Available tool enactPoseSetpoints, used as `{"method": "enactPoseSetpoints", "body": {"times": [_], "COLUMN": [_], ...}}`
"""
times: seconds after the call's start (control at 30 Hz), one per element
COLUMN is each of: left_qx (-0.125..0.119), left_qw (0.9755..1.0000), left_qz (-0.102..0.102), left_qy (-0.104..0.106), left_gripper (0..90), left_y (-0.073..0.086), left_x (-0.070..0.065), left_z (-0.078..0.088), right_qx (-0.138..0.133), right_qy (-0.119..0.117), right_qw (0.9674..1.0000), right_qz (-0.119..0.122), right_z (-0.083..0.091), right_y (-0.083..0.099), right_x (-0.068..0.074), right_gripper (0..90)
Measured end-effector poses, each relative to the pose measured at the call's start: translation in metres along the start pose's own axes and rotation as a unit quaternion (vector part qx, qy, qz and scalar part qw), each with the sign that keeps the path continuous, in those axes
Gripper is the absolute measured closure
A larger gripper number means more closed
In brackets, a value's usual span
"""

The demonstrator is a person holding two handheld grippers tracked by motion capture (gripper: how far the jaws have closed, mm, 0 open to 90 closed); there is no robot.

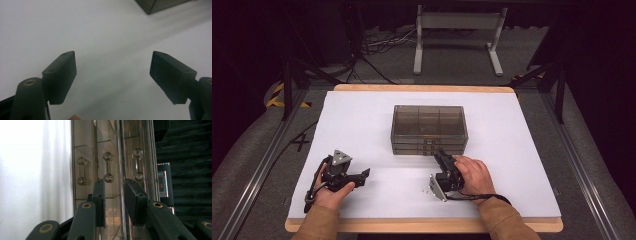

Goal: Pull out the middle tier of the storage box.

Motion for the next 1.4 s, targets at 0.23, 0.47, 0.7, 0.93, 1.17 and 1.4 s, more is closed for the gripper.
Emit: {"method": "enactPoseSetpoints", "body": {"times": [0.23, 0.47, 0.7, 0.93, 1.17, 1.4], "left_qx": [0.001, 0.002, 0.002, 0.004, 0.003, 0.004], "left_qw": [1.0, 1.0, 1.0, 1.0, 1.0, 1.0], "left_qz": [0.001, 0.001, 0.001, -0.002, -0.002, -0.004], "left_qy": [0.0, 0.002, 0.002, 0.003, 0.003, 0.002], "left_gripper": [22.1, 22.1, 22.1, 22.1, 22.0, 22.0], "left_y": [0.0, 0.001, 0.001, 0.001, 0.001, 0.001], "left_x": [0.0, 0.0, -0.001, -0.001, -0.001, -0.001], "left_z": [0.0, -0.001, -0.001, -0.001, -0.001, -0.001], "right_qx": [0.003, 0.005, 0.006, 0.007, 0.013, 0.02], "right_qy": [0.0, -0.001, 0.001, 0.005, 0.004, 0.004], "right_qw": [1.0, 1.0, 0.9999, 0.9998, 0.9997, 0.9996], "right_qz": [0.004, 0.007, 0.01, 0.018, 0.019, 0.017], "right_z": [-0.009, -0.016, -0.021, -0.022, -0.023, -0.023], "right_y": [-0.003, -0.004, -0.005, -0.01, -0.01, -0.01], "right_x": [0.001, 0.002, 0.002, 0.0, 0.0, 0.0], "right_gripper": [71.1, 71.5, 73.3, 76.3, 79.2, 80.1]}}
Point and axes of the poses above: each handheld gripper's, and its own axes: z roughly backward along the jaws, y roughly out of its underside, x roughly to its left, the point moved 9 cm from there along -z, roughly forward along the jaws, and after that the axes turned 13 degrees about -y, right-handed, at the moved point
